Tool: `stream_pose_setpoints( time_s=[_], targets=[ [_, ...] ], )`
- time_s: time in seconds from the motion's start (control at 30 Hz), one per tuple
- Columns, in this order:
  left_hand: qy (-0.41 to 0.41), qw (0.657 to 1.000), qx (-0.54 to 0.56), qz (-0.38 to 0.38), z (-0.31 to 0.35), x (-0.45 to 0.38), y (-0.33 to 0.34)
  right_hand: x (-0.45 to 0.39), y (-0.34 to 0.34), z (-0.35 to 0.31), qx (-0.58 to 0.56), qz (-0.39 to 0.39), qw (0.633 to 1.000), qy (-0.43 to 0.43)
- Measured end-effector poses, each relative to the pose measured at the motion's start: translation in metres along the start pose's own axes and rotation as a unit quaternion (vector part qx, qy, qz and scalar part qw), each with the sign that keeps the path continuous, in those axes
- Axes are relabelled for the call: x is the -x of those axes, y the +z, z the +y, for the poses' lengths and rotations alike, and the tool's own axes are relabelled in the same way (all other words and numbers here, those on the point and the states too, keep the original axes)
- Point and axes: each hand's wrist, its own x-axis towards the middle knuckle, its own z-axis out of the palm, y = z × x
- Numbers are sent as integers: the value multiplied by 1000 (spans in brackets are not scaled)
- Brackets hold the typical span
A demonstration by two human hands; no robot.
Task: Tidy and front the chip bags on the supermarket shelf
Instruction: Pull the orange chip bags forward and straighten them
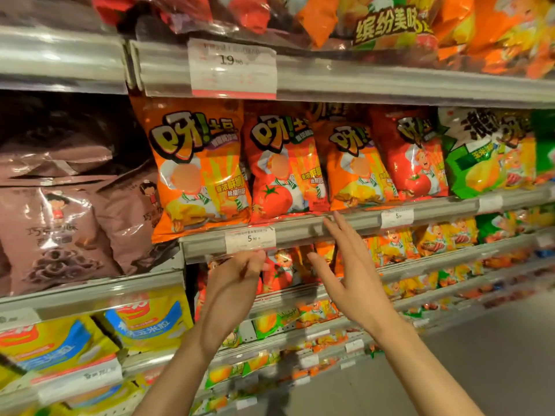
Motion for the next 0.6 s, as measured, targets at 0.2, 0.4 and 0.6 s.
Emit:
stream_pose_setpoints(
  time_s=[0.2,0.4,0.6],
  targets=[
    [32,999,1,29,5,25,25,54,0,42,-85,-32,989,118],
    [-20,997,-34,60,3,37,75,67,-17,108,-139,-34,973,180],
    [-66,990,-42,115,26,27,158,50,-66,197,-144,-74,969,185]
  ],
)
